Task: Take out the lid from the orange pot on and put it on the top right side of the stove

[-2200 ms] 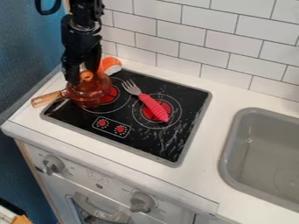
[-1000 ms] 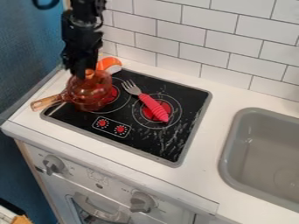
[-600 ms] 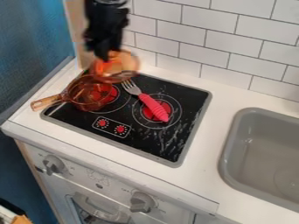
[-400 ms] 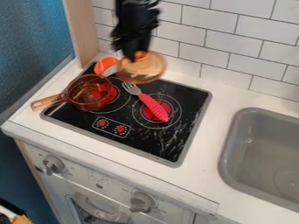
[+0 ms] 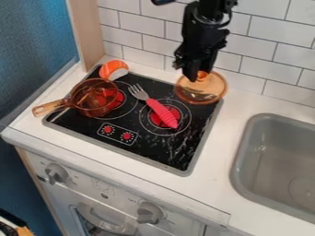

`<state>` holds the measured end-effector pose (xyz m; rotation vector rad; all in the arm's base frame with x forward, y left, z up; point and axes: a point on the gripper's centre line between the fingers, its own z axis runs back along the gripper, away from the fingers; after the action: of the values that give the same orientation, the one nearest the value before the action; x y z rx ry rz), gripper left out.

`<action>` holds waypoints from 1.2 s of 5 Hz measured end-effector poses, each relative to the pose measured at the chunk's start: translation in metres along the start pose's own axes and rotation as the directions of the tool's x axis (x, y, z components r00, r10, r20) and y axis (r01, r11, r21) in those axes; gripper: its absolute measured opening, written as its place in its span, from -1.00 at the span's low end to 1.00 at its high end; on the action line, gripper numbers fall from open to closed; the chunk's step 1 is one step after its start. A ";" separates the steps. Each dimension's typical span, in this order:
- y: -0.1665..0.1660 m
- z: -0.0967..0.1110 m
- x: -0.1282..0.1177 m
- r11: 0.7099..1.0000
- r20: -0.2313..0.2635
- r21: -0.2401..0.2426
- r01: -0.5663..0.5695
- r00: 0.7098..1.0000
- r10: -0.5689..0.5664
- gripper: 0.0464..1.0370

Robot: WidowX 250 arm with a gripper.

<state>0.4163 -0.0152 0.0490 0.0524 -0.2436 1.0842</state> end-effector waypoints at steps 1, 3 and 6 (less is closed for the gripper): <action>-0.009 -0.024 -0.001 0.998 0.006 0.056 0.019 1.000 -0.020 -0.34; -0.009 -0.049 -0.003 0.992 0.004 0.116 0.049 0.999 -0.050 -0.34; -0.009 -0.051 -0.002 0.990 0.001 0.133 0.054 0.999 -0.055 0.43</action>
<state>0.4319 -0.0132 0.0001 0.1797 -0.1731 1.0451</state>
